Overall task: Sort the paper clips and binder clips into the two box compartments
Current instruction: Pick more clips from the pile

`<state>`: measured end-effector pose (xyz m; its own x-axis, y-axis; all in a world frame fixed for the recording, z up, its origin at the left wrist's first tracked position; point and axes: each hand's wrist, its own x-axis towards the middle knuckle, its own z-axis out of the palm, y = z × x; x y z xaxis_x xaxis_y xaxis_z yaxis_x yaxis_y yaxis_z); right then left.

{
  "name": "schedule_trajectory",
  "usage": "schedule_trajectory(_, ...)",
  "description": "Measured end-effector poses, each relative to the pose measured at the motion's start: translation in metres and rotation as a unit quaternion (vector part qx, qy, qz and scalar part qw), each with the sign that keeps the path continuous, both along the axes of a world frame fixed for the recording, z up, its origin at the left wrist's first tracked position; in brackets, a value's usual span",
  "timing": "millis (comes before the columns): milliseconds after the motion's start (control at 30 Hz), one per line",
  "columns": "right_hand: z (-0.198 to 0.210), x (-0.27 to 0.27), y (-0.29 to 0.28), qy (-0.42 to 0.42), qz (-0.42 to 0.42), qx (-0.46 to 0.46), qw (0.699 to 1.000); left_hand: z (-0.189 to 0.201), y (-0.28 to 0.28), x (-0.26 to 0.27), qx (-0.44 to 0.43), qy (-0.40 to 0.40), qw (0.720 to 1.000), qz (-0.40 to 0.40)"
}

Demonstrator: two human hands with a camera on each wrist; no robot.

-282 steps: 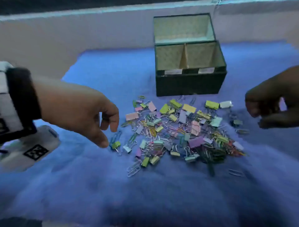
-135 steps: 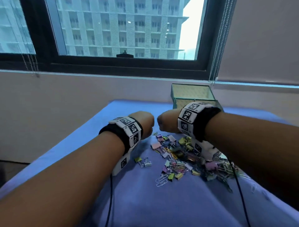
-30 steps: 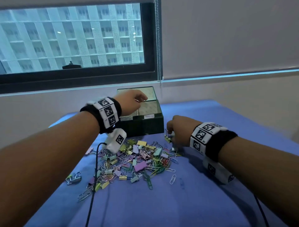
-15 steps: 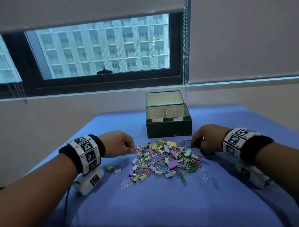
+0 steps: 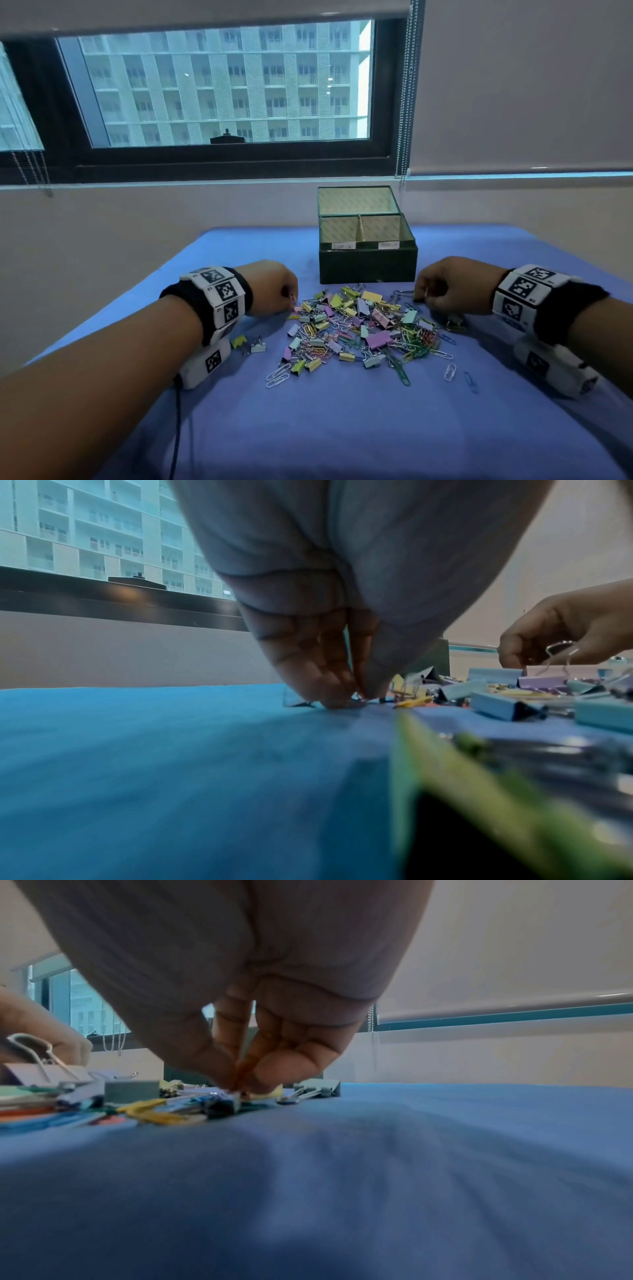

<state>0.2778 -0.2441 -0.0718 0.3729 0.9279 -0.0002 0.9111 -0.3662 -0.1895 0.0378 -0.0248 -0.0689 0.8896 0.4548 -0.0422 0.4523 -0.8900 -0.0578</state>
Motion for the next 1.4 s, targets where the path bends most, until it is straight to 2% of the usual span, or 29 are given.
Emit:
schedule_trajectory(100, 0.004, -0.001, 0.000, -0.015, -0.013, 0.042, 0.999, 0.003, 0.002, -0.003, -0.006, -0.061, 0.998, 0.008)
schedule_trajectory(233, 0.002, 0.002, 0.001, -0.024, -0.024, 0.021, 0.999, 0.007, -0.002, -0.003, -0.047, -0.114, 0.992, 0.039)
schedule_trajectory(433, 0.001, -0.004, 0.004, 0.042, -0.025, -0.038, 0.998, 0.009, -0.004, -0.004, -0.076, -0.112, 0.989, 0.051)
schedule_trajectory(700, -0.002, 0.000, 0.004, -0.028, -0.010, -0.057, 0.998, 0.004, -0.007, 0.000, -0.085, -0.020, 0.993, 0.078)
schedule_trajectory(833, -0.002, 0.004, 0.005, -0.042, -0.022, -0.013, 0.999, -0.003, 0.000, 0.000, -0.060, 0.008, 0.996, 0.064)
schedule_trajectory(933, -0.004, 0.005, 0.005, -0.022, -0.030, 0.010, 0.999, -0.002, 0.000, 0.001, -0.039, -0.003, 0.999, 0.035)
schedule_trajectory(1033, 0.000, 0.000, 0.005, -0.001, -0.020, -0.013, 1.000, -0.001, -0.002, 0.001, -0.022, -0.004, 1.000, 0.015)
schedule_trajectory(1167, 0.002, -0.003, 0.007, 0.049, 0.020, -0.034, 0.998, 0.001, 0.000, -0.002, -0.010, -0.029, 0.999, 0.044)
schedule_trajectory(1400, 0.003, -0.007, 0.003, 0.026, 0.026, -0.037, 0.999, 0.002, 0.004, -0.001, -0.018, -0.072, 0.994, 0.080)
